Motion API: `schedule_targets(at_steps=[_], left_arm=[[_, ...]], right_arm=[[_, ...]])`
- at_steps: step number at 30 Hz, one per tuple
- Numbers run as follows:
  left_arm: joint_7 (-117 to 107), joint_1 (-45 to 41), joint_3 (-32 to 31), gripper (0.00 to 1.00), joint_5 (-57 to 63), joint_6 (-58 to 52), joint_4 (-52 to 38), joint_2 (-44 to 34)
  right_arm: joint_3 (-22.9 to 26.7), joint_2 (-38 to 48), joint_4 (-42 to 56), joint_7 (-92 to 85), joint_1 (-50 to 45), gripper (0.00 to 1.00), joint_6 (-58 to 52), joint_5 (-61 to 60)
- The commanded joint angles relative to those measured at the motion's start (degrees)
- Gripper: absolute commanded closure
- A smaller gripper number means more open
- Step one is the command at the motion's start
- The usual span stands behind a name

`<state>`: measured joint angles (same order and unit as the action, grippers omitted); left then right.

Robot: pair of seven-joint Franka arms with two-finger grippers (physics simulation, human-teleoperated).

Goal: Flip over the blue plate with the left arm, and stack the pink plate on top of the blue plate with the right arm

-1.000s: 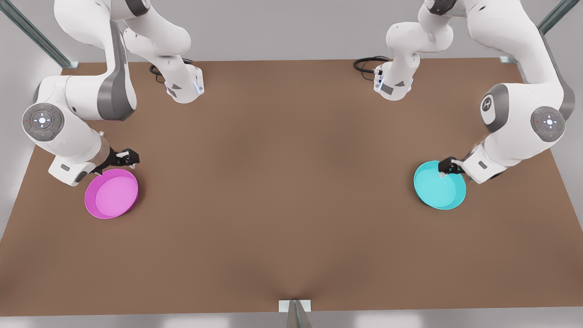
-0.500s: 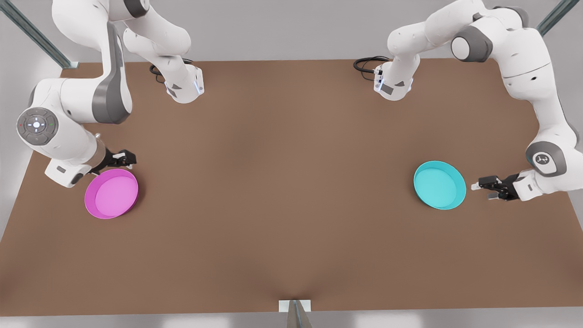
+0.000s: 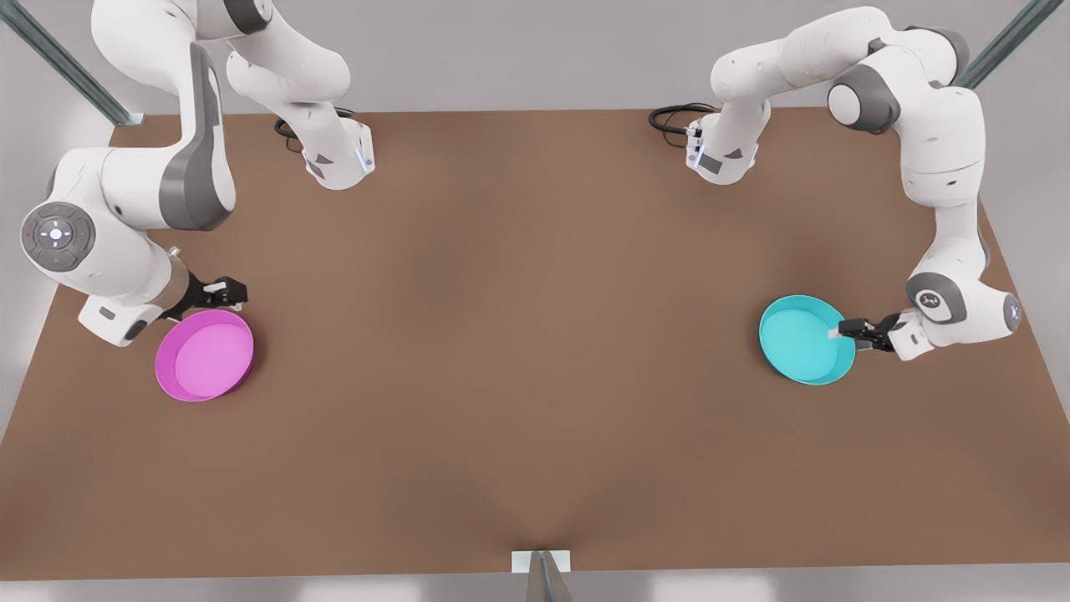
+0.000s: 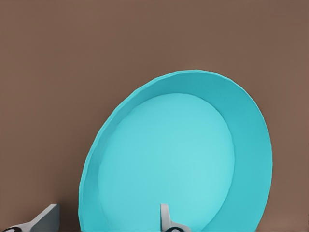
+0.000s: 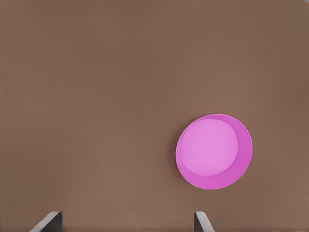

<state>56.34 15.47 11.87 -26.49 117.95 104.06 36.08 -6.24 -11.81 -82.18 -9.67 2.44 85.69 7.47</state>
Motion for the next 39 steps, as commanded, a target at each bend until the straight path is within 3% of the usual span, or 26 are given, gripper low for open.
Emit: schedule_targets(at_steps=[1,2,5,10,19,39], left_arm=[[0.0,0.0,0.0,0.15,0.0,0.0,0.0,0.0],[0.0,0.0,0.0,0.29,0.0,0.0,0.0,0.0],[1.4,0.0,0.0,0.4,-0.4,0.0,-0.1,0.0],[1.5,0.1,-0.2,0.44,-0.5,0.1,-0.1,0.5],[1.4,0.1,-0.4,0.67,-0.8,1.1,-0.2,1.4],[-0.9,0.1,-1.3,0.78,-2.5,2.5,-0.4,1.7]], right_arm=[[0.0,0.0,0.0,0.0,0.0,0.0,0.0,0.0],[0.0,-0.1,-0.1,0.0,0.0,0.0,0.0,0.0],[0.0,0.0,-0.1,0.1,-0.1,0.0,0.0,0.0],[0.0,-0.1,-0.1,-0.1,0.0,0.0,0.0,0.0],[0.0,-0.1,-0.2,0.0,-0.1,0.0,0.0,0.0],[0.0,-0.1,-0.2,-0.2,0.0,0.0,0.1,0.0]])
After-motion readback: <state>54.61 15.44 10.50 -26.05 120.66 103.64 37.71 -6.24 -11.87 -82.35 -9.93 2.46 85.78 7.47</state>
